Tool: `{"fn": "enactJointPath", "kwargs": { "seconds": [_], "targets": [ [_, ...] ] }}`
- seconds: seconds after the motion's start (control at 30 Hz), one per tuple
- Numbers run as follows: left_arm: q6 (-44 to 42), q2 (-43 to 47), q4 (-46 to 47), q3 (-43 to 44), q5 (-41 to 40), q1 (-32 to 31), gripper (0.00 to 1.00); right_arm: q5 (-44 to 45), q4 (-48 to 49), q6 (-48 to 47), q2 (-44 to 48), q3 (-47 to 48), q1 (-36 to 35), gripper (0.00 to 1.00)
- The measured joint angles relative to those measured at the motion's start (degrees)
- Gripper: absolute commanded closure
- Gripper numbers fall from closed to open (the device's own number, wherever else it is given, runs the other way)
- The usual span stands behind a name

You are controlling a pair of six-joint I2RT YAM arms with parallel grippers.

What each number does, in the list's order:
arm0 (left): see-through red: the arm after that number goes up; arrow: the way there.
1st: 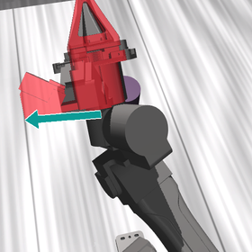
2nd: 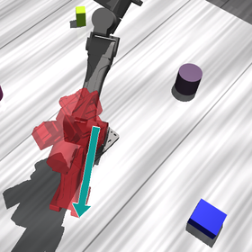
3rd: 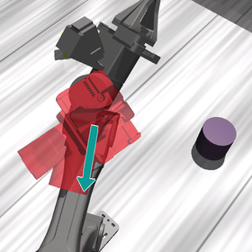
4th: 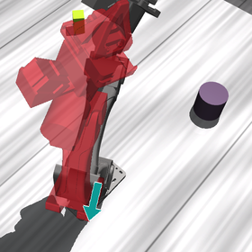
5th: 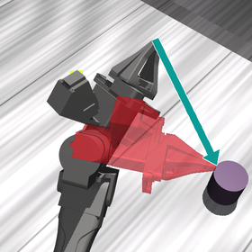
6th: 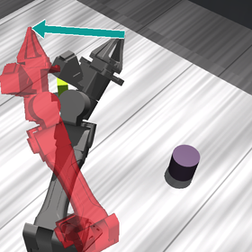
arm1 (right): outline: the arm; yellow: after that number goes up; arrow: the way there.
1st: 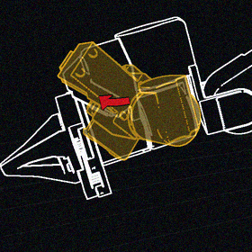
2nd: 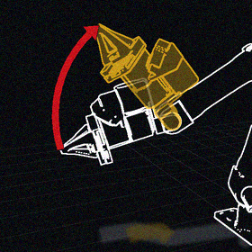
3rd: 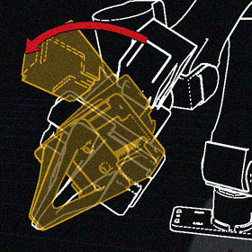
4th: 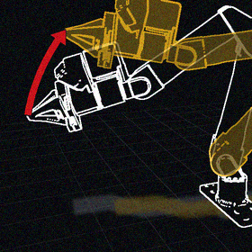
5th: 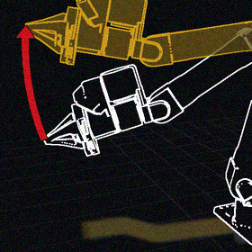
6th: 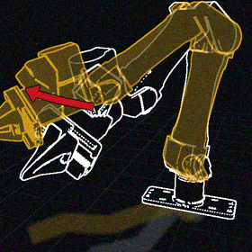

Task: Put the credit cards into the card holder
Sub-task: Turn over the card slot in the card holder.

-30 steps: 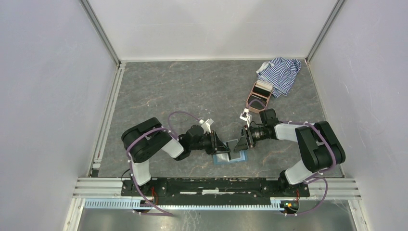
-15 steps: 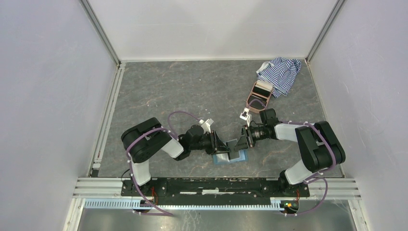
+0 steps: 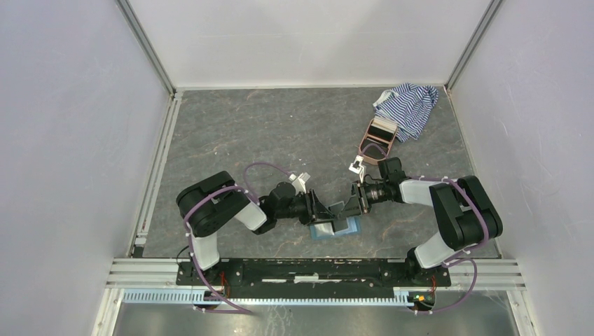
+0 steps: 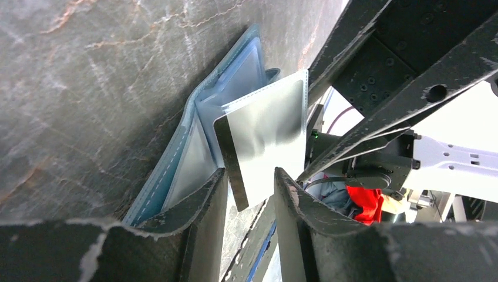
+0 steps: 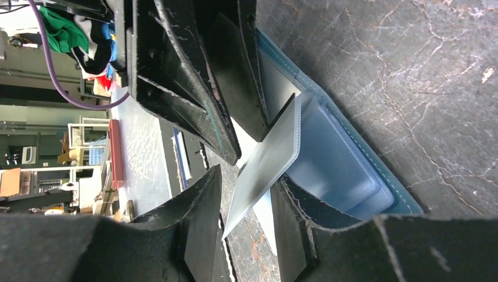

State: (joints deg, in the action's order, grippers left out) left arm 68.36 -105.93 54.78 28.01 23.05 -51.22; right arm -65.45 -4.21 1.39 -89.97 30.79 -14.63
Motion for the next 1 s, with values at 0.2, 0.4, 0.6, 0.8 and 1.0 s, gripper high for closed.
{"fn": "enactJointPath", "kwargs": {
  "seconds": [0.2,0.4,0.6,0.8,1.0],
  "targets": [
    [0.09,0.00,-0.74,-0.90,-0.44,0.50,0.61,-2.19,2.01,1.88,0.00,-0.68,0.00,0.58],
    [0.72,0.00,-0.87,-1.22,-0.61,1.03,0.64,-4.37,3.76,3.15,0.00,-1.03,-1.57,0.58],
    [1.55,0.02,-0.66,-2.54,-1.09,1.57,0.69,-4.87,4.68,3.58,-0.02,-1.03,-4.09,0.58],
    [1.75,0.02,-0.61,-3.19,-1.11,1.77,0.76,-4.85,5.05,3.93,-1.03,-1.03,-4.37,0.57],
    [1.79,0.07,-0.57,-3.58,-1.09,1.99,0.78,-5.31,5.05,3.93,-1.16,-1.01,-5.20,0.56]
  ]
}}
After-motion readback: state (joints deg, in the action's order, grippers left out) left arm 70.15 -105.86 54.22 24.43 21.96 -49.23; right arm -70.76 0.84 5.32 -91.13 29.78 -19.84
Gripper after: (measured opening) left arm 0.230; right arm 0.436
